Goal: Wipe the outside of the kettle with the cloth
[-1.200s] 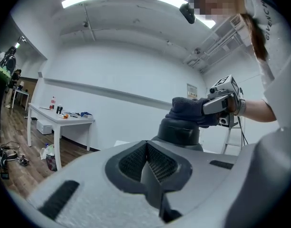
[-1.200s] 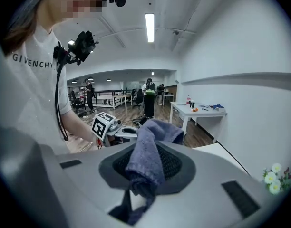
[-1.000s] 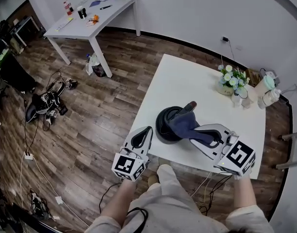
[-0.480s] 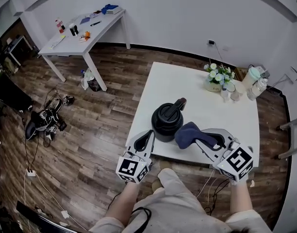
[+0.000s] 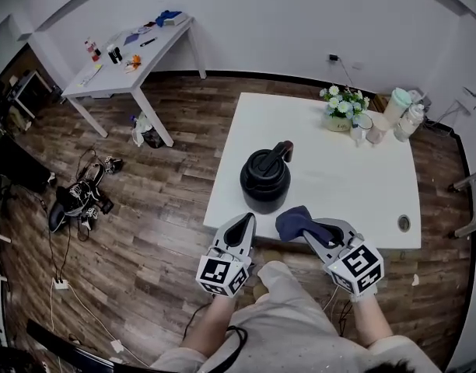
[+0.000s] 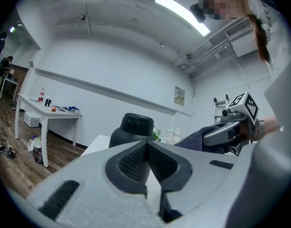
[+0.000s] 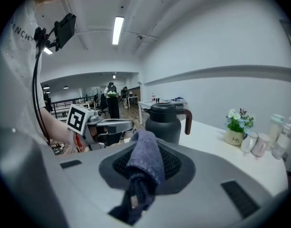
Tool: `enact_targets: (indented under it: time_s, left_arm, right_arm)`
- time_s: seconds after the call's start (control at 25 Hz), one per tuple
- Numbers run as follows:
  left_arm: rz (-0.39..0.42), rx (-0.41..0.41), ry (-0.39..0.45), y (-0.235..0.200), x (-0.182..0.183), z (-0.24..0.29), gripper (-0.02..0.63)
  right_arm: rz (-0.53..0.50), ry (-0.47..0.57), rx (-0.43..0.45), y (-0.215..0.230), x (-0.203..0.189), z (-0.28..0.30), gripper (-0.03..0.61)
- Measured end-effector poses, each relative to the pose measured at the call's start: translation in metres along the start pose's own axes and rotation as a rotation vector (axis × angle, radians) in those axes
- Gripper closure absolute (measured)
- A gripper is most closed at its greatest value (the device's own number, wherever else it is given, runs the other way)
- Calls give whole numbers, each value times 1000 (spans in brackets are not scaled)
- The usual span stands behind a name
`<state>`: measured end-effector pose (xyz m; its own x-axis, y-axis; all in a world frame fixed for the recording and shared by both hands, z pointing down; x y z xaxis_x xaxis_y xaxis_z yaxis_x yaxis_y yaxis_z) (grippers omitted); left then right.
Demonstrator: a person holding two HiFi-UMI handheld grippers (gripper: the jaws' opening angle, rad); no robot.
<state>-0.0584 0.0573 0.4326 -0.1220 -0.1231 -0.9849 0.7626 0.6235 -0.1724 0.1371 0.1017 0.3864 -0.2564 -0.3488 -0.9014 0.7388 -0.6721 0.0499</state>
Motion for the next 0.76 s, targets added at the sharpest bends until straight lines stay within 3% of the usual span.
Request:
enact_targets:
  time_s: [0.28, 0.76]
  left_arm:
    - [-1, -13, 15, 13, 3, -1, 606]
    - [-7, 1, 10, 17, -1, -8, 606]
  right_arm:
    - [33, 45, -50, -3, -2, -9, 512]
    - [42, 41, -63, -7, -15, -12, 512]
Point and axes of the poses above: the fingertips, and each gripper's own axes: z forward along the fingers, y to its right, x out of its top, the point moved 6 cm from there along -z, backward along the fingers, and after that the axes turned 2 degrees about z, right-handed, at the moved point
